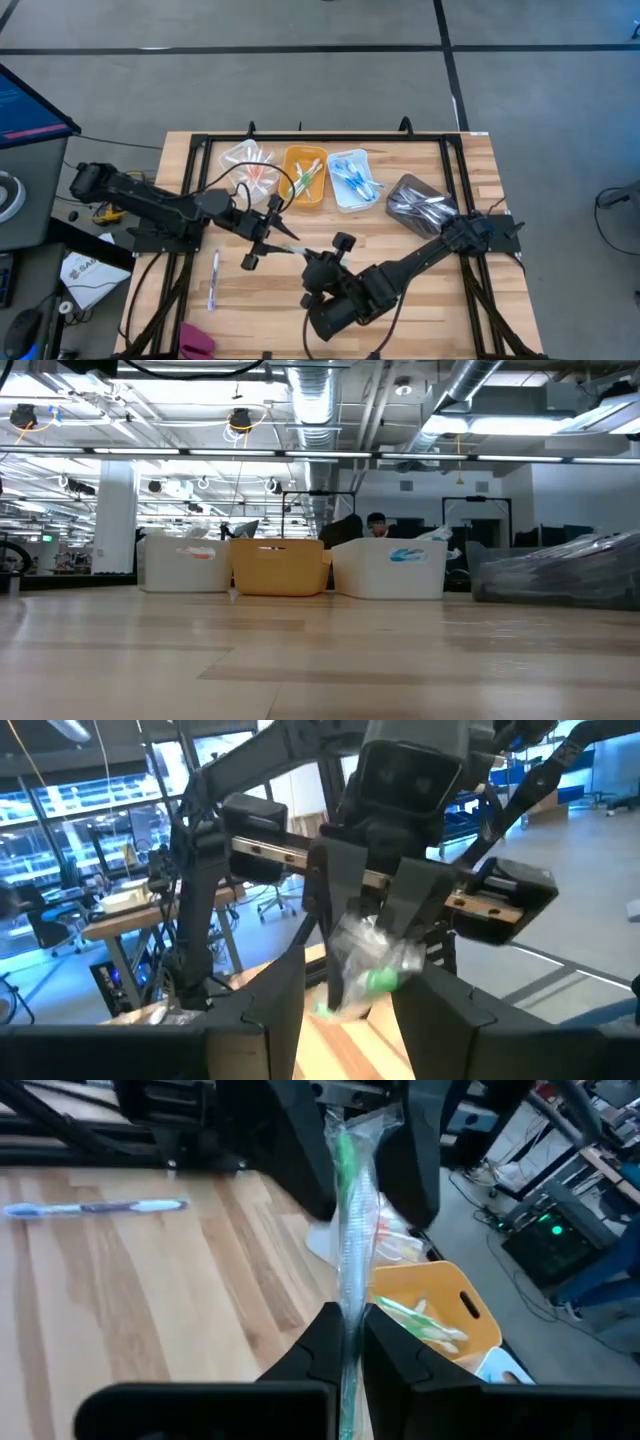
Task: Pick & Place Toothbrushes
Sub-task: Put the white green toothbrush into the yellow bin
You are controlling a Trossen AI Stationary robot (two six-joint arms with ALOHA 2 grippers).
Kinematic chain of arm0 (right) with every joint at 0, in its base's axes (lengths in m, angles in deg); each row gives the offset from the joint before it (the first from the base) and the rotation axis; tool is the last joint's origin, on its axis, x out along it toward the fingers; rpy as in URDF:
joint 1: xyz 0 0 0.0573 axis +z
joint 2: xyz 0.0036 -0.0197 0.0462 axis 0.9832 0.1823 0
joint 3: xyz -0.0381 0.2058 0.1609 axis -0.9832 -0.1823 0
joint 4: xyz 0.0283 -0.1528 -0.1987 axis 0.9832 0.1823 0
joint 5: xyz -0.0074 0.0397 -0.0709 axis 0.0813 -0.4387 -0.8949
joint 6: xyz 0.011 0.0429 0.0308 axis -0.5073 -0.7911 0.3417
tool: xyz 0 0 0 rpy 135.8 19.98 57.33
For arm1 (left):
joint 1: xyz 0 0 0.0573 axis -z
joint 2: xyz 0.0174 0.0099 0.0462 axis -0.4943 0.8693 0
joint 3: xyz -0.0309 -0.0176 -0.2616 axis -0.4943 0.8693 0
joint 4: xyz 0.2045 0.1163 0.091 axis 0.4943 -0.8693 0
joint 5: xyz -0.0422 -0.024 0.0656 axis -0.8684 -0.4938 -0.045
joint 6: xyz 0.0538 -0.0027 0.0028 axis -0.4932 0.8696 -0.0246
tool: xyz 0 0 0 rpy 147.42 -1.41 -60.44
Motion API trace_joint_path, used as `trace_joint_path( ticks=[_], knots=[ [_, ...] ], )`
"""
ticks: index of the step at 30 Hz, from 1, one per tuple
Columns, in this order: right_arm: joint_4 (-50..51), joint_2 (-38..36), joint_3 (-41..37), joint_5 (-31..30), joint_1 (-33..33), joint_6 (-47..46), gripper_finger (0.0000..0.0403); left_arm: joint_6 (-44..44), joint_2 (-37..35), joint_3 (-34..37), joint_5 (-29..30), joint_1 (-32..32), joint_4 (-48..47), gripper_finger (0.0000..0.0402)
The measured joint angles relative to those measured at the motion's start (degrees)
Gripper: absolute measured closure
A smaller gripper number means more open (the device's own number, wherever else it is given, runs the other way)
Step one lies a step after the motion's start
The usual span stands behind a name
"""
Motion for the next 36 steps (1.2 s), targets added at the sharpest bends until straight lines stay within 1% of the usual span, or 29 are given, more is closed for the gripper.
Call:
trace_joint_path(
  ticks=[4,6,8,10,12,13,16,22,25,29,33,34,36],
  knots=[
    [0.07,0.11,0.0,1.19,-0.36,1.29,0.0391,-0.06,1.65,0.0,0.37,0.0,0.16,0.0267],
    [-0.02,0.09,0.0,1.8,-0.25,1.28,0.0388,-0.12,2.63,0.0,0.29,0.0,1.14,0.0278],
    [-0.05,0.11,0.0,2.12,-0.17,1.29,0.0381,-0.25,3.47,0.0,0.02,0.02,1.86,0.0299],
    [-0.2,0.11,0.0,2.5,-0.12,0.8,0.0367,-0.26,3.67,0.0,-0.17,0.04,1.97,0.0331],
    [-0.23,0.11,0.0,2.6,-0.18,-0.81,0.0349,-0.13,3.67,0.0,0.0,0.04,2.02,0.0371],
    [-0.17,0.11,0.0,2.79,-0.2,-1.8,0.0339,0.17,3.67,0.0,0.08,0.09,1.98,0.0382],
    [0.32,0.11,0.0,2.92,-0.23,-4.05,0.0308,0.46,3.38,0.0,0.48,0.62,1.73,0.0382],
    [1.83,0.11,0.0,2.94,0.62,-2.77,0.0247,0.42,3.32,0.0,0.4,1.2,1.79,0.0385],
    [4.68,0.09,0.0,3.05,1.98,-2.73,0.0219,0.14,3.32,0.0,0.38,1.18,1.78,0.0385],
    [10.5,-0.89,-0.04,2.63,3.91,-3.45,0.019,-2.64,3.32,0.0,0.33,1.04,1.77,0.0385],
    [21.13,-3.21,0.1,-1.42,5.19,-11.88,0.0172,-3.08,2.51,0.0,-0.05,-1.71,0.94,0.0385],
    [22.03,-3.96,-0.2,-2.47,5.39,-14.2,0.017,-3.82,1.75,0.0,0.07,-2.93,0.54,0.0385],
    [21.39,-6.02,-1.88,-2.96,6.01,-11.31,0.0168,-5.5,0.52,-0.14,1.49,-5.97,-0.02,0.0385]
  ],
)
